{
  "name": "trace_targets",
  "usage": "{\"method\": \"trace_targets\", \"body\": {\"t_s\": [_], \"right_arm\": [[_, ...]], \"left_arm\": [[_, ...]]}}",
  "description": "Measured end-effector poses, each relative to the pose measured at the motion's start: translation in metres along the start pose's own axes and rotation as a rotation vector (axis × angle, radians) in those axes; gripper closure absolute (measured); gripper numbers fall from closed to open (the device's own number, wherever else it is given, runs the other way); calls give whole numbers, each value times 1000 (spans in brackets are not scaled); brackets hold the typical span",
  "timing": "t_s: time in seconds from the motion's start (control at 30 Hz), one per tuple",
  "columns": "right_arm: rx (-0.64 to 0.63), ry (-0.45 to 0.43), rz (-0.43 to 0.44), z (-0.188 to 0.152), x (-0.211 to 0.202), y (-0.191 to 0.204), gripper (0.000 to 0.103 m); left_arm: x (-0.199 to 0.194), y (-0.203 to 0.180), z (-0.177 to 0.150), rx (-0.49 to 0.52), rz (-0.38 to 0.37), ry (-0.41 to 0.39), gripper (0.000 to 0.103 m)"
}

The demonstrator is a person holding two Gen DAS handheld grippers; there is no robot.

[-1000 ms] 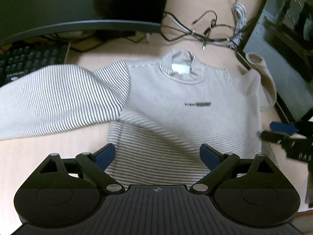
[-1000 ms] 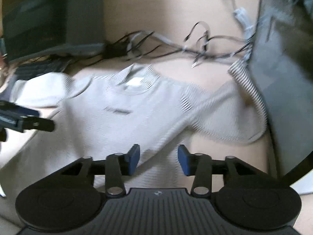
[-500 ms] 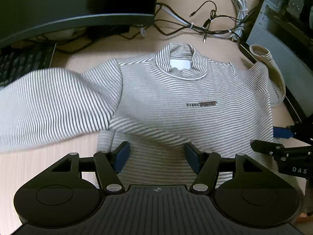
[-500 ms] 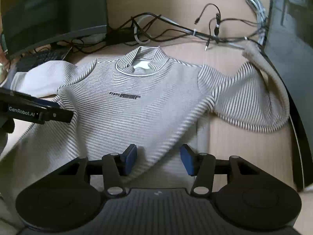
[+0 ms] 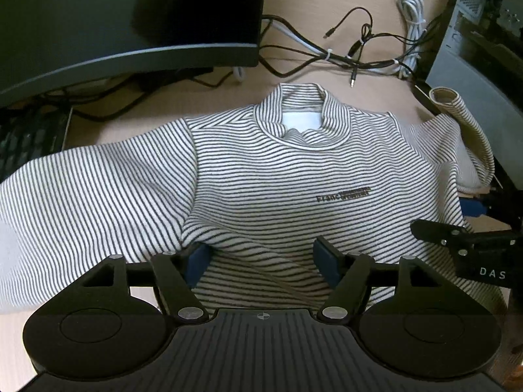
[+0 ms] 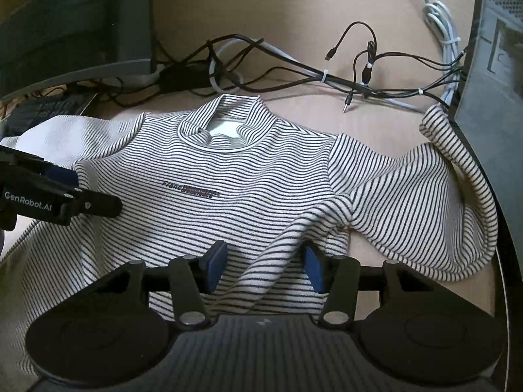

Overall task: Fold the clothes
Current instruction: 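Open both grippers and pull back from the spread shirt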

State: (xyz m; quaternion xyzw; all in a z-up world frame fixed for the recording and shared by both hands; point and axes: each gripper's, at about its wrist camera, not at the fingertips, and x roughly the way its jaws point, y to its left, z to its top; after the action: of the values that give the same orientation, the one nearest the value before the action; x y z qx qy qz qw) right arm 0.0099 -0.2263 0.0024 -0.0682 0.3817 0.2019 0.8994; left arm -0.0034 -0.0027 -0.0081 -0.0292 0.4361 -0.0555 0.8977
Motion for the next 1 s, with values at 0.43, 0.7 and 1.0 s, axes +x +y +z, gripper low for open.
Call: {"method": "trace_targets", "body": {"t_s": [0.43, 0.7, 1.0], "right_arm": [[48, -13, -12, 10, 10, -11, 32], [197, -27, -4, -17, -34, 5, 0], [315, -34, -52, -63, -105, 36, 0]], "left_arm": [[-2, -7, 0, -22, 41, 5, 10], [-53, -16, -35, -54, 68, -25, 5], [-111, -46, -82, -3, 13, -108, 3]]}}
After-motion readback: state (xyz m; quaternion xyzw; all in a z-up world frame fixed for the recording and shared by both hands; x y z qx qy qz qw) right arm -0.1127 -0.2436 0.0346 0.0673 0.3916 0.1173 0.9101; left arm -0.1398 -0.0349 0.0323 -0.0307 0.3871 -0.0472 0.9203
